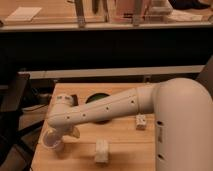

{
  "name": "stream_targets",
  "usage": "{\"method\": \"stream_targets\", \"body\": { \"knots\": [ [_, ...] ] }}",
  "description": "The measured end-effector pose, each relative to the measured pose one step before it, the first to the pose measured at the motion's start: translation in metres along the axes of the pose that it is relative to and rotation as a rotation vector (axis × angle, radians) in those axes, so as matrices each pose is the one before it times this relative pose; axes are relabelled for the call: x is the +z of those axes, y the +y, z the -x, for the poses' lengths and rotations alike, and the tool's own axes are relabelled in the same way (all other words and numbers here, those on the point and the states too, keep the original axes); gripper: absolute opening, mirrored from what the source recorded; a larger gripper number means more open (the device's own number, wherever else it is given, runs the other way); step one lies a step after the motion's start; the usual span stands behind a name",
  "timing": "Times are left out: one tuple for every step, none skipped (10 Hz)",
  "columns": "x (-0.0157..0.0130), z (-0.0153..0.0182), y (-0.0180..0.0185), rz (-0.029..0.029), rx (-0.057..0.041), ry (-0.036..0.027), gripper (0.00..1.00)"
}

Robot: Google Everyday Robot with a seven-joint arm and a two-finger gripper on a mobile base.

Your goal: Pick up the ceramic cup

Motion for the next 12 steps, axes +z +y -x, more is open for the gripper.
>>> {"method": "stream_targets", "body": {
  "knots": [
    [0.00034, -0.00033, -0.00049, -0.00050, -0.00516, 0.00011, 0.80],
    [0.00065, -0.00024, 0.00001, 0.00054, -0.00408, -0.00039, 0.80],
    [0.00064, -0.00035, 0.00001, 0.00013, -0.00462, -0.00073, 0.80],
    [0.00054, -0.00056, 0.00007, 0.00070, -0.00564, 0.00010, 0.80],
    [0.00032, -0.00033, 0.00004, 0.00040, -0.00389, 0.00017, 0.80],
    [0.00014, -0.00018, -0.00023, 0.00003, -0.00422, -0.00007, 0.80],
    [0.00039, -0.00040, 0.00011, 0.00049, -0.00456, -0.00004, 0.80],
    [0.00029, -0.00037, 0.00008, 0.00044, -0.00431, -0.00021, 0.80],
    [0.00007, -0.00045, -0.00007, 0.00035, -0.00391, 0.00014, 0.80],
    [0.00021, -0.00030, 0.00004, 0.00032, -0.00373, -0.00019, 0.80],
    [0.00067, -0.00026, 0.00031, 0.00068, -0.00303, -0.00025, 0.80],
    [0.00029, -0.00037, -0.00026, 0.00018, -0.00449, 0.00046, 0.80]
  ]
}}
